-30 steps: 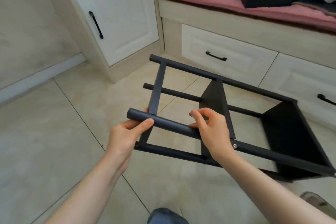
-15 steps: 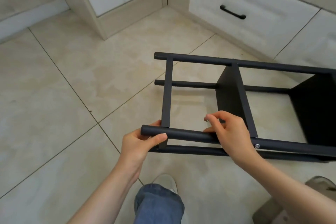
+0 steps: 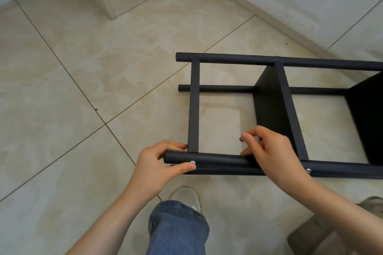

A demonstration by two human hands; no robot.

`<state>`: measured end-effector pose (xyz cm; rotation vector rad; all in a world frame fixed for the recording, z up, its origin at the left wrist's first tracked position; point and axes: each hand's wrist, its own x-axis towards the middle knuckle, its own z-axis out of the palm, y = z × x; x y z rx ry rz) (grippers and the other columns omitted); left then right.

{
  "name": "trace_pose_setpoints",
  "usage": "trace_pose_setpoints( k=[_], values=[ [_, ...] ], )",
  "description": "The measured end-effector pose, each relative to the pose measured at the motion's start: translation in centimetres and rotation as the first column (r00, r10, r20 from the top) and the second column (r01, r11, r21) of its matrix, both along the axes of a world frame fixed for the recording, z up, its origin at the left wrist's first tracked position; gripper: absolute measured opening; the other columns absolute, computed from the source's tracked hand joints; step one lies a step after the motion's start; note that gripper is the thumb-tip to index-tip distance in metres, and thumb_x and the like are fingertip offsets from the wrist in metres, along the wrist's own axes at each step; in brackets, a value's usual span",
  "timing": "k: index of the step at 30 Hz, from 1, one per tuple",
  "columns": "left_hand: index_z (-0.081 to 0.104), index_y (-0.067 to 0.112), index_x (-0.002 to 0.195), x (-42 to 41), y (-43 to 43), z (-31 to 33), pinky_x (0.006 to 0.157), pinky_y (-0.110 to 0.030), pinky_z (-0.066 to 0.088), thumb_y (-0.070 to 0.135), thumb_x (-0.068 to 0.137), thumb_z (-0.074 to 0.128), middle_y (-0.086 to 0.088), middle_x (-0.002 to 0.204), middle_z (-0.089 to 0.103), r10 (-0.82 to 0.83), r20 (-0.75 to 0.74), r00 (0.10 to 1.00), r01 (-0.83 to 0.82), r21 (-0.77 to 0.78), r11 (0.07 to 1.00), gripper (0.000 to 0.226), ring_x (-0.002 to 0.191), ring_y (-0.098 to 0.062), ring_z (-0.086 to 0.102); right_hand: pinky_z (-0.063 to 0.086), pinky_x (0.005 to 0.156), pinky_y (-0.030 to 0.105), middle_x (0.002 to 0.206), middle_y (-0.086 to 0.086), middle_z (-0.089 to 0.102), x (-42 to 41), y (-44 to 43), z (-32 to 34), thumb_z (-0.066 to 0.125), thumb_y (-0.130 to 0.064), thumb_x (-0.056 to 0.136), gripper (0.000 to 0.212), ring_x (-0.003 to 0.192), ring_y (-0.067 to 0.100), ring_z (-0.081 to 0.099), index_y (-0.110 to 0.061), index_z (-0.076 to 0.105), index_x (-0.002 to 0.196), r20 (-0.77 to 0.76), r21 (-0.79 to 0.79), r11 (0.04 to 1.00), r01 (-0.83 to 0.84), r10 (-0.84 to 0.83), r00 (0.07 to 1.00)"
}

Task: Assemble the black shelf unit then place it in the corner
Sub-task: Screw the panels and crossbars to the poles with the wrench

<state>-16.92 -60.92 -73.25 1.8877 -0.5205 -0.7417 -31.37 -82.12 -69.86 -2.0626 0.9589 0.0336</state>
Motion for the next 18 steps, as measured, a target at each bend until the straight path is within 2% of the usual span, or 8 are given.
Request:
trace_pose_setpoints(
  k=[2, 3, 5, 6, 8, 11, 14, 18],
  values=[
    [0.075, 0.027, 0.086, 0.6, 0.2, 0.5, 0.079, -0.011, 0.047, 0.042, 0.066, 0.087, 0.017, 0.091, 0.072, -0.111, 0.116, 0.987, 0.105, 0.057, 0.993, 0.028, 0.093, -0.005, 0.067, 0.059, 0.079, 0.039, 0.067, -0.015, 0.072, 0.8, -0.2, 0.1, 0.049, -0.043, 0.096, 0.014, 0.068, 0.001, 0.069, -0.036, 0.057, 0.087, -0.012, -0.026, 0.996, -0.08, 0.08, 0.997],
    [0.073, 0.028, 0.087, 1.0, 0.3, 0.9, 0.078, -0.013, 0.046, 0.049, 0.071, 0.084, 0.016, 0.087, 0.069, -0.205, 0.208, 0.956, 0.184, 0.116, 0.976, 0.028, 0.091, -0.006, 0.064, 0.06, 0.079, 0.037, 0.067, -0.013, 0.072, 1.4, -0.3, 0.1, 0.049, -0.039, 0.098, 0.013, 0.067, 0.001, 0.069, -0.036, 0.057, 0.087, 0.009, -0.026, 0.994, -0.103, 0.103, 0.995],
    [0.068, 0.03, 0.087, 1.8, 0.3, 1.4, 0.073, -0.016, 0.042, 0.07, 0.078, 0.064, 0.02, 0.082, 0.06, -0.432, 0.399, 0.809, 0.328, 0.303, 0.895, 0.041, 0.086, -0.004, 0.055, 0.06, 0.079, 0.037, 0.07, -0.008, 0.073, 2.9, -0.7, 0.3, 0.049, -0.036, 0.099, 0.014, 0.069, 0.001, 0.069, -0.034, 0.058, 0.088, 0.077, -0.025, 0.993, -0.118, 0.119, 0.99],
    [0.066, 0.031, 0.086, 2.1, 0.1, 1.6, 0.069, -0.017, 0.04, 0.073, 0.08, 0.052, 0.02, 0.079, 0.055, -0.522, 0.455, 0.721, 0.367, 0.388, 0.845, 0.045, 0.081, -0.002, 0.051, 0.06, 0.079, 0.038, 0.073, -0.007, 0.073, 3.8, -1.0, 0.4, 0.048, -0.035, 0.099, 0.015, 0.071, 0.002, 0.069, -0.031, 0.059, 0.09, 0.11, -0.03, 0.992, -0.12, 0.123, 0.986],
    [0.058, 0.034, 0.084, 2.3, -0.2, 2.0, 0.063, -0.014, 0.031, 0.074, 0.079, 0.038, 0.019, 0.076, 0.047, -0.615, 0.464, 0.638, 0.398, 0.486, 0.778, 0.045, 0.072, 0.0, 0.043, 0.06, 0.079, 0.038, 0.076, -0.007, 0.073, 5.7, -1.7, 0.5, 0.046, -0.034, 0.101, 0.019, 0.075, 0.002, 0.069, -0.025, 0.061, 0.093, 0.163, -0.041, 0.99, -0.132, 0.137, 0.977],
    [0.037, 0.039, 0.08, 2.0, -0.5, 2.0, 0.059, -0.016, 0.026, 0.074, 0.079, 0.031, 0.015, 0.077, 0.04, -0.649, 0.397, 0.649, 0.419, 0.525, 0.74, 0.036, 0.07, -0.002, 0.039, 0.059, 0.079, 0.036, 0.08, -0.008, 0.072, 8.6, -3.0, 0.4, 0.045, -0.031, 0.103, 0.022, 0.081, 0.002, 0.069, -0.02, 0.062, 0.096, 0.221, -0.072, 0.987, -0.141, 0.154, 0.963],
    [0.031, 0.037, 0.08, 2.0, -0.7, 1.4, 0.056, -0.016, 0.022, 0.07, 0.081, 0.035, 0.014, 0.073, 0.038, -0.661, 0.406, 0.631, 0.435, 0.519, 0.735, 0.033, 0.066, -0.005, 0.038, 0.056, 0.085, 0.035, 0.093, -0.005, 0.072, 11.6, -4.3, 0.0, 0.043, -0.029, 0.105, 0.026, 0.091, 0.007, 0.067, -0.013, 0.063, 0.097, 0.267, -0.127, 0.983, -0.135, 0.165, 0.95],
    [0.029, 0.036, 0.081, 2.4, -0.8, 0.7, 0.056, -0.015, 0.02, 0.069, 0.081, 0.039, 0.013, 0.067, 0.042, -0.679, 0.413, 0.607, 0.453, 0.522, 0.723, 0.034, 0.064, -0.011, 0.042, 0.043, 0.072, 0.032, 0.084, -0.009, 0.06, 15.7, -6.1, -0.6, 0.037, -0.026, 0.107, 0.033, 0.074, 0.007, 0.053, -0.007, 0.062, 0.098, 0.254, -0.283, 0.941, -0.189, 0.263, 0.931]
  ],
)
